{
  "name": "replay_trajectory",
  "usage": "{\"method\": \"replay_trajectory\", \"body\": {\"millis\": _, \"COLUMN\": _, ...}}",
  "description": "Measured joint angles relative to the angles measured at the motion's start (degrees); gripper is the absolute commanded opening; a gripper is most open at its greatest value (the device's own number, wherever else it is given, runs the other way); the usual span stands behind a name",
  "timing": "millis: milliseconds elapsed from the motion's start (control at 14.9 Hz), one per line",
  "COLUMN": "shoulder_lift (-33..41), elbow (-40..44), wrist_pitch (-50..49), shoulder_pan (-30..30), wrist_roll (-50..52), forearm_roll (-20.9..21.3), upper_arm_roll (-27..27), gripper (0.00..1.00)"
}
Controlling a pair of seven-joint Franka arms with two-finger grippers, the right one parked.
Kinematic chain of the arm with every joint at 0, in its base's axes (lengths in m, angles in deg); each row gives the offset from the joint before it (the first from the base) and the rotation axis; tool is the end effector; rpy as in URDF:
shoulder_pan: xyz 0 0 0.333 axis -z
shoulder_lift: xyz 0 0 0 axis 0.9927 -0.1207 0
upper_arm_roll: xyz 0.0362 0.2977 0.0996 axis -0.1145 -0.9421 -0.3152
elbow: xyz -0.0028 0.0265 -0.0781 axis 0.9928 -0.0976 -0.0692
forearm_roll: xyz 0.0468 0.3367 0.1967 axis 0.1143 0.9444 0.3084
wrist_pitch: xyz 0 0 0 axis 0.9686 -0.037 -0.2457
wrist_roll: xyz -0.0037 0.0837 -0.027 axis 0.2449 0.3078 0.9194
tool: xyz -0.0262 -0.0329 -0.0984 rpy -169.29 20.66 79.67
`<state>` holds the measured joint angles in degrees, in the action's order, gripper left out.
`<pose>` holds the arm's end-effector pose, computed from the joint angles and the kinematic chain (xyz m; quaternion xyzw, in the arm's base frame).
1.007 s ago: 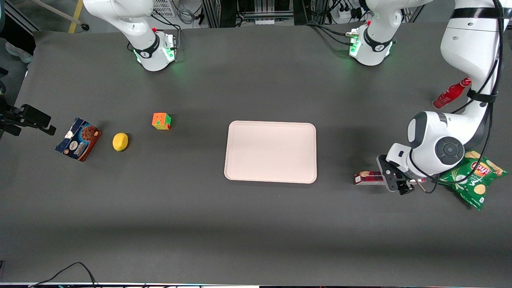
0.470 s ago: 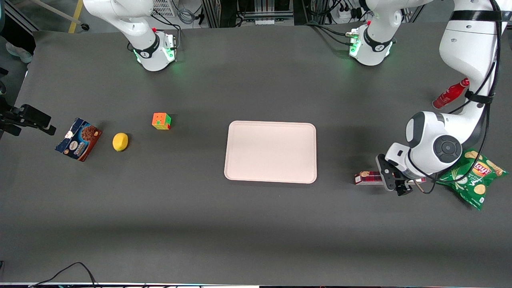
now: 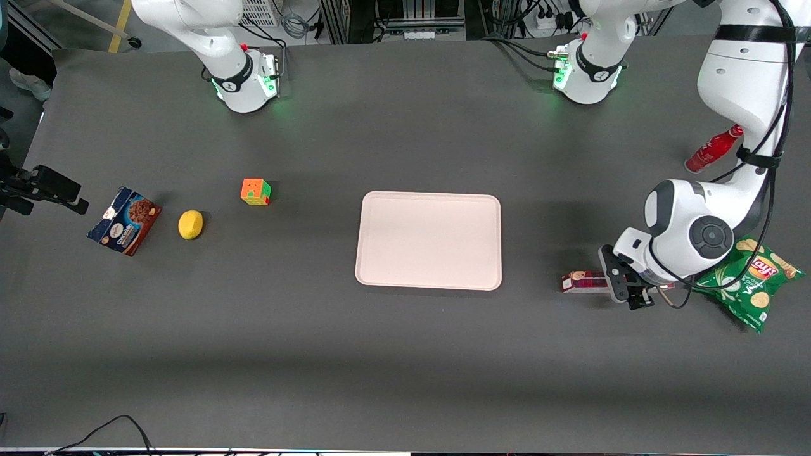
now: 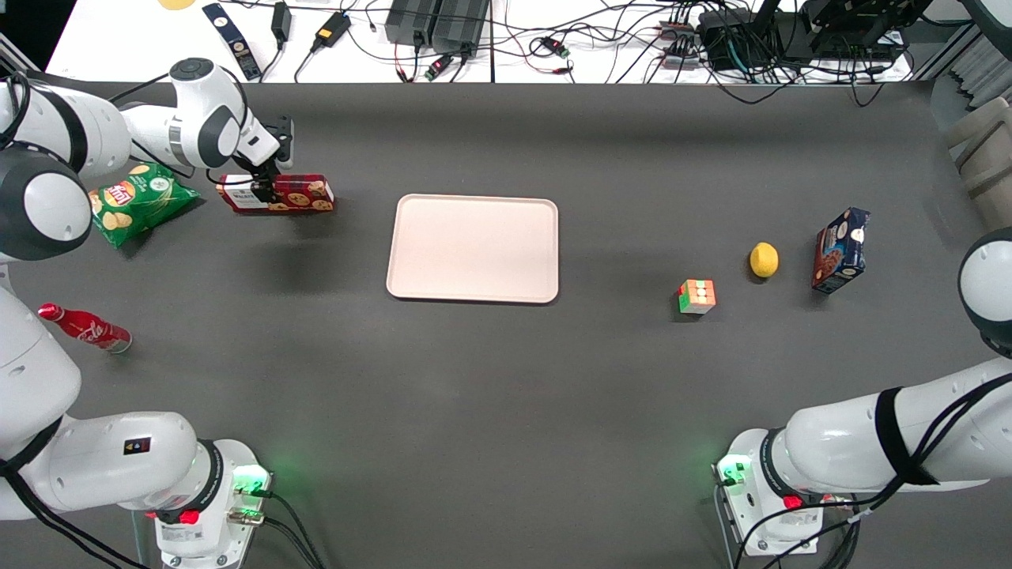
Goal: Place red cookie box on tray
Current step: 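Close the left gripper on the shortbread box's end and lift it, then carry the held box over to the white tray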
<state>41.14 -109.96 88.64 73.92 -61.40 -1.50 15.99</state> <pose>0.6280 -0.0241 0.2184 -0.7544 0.6562 -0.0122 0.0079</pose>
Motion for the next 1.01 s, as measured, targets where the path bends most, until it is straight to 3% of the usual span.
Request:
{"method": "replay_trajectory", "body": {"millis": 269, "shoulder_lift": 0.0, "elbow": 0.0, "wrist_pitch": 0.0, "shoulder_pan": 0.0, "wrist_roll": -0.6, "forearm_roll": 0.0, "upper_arm_roll": 0.0, "gripper": 0.05}}
{"method": "replay_trajectory", "body": {"millis": 672, "shoulder_lift": 0.3, "elbow": 0.2, "wrist_pitch": 0.0, "shoulder_pan": 0.0, "wrist_roll": 1.8, "forearm_roll": -0.1, "upper_arm_roll": 0.0, "gripper": 0.05}}
{"method": "replay_trajectory", "body": {"millis": 1007, "shoulder_lift": 5.1, "elbow": 4.4, "wrist_pitch": -13.3, "shoulder_pan": -0.1, "wrist_roll": 20.6, "forearm_roll": -0.6, "upper_arm_roll": 4.8, "gripper": 0.02}}
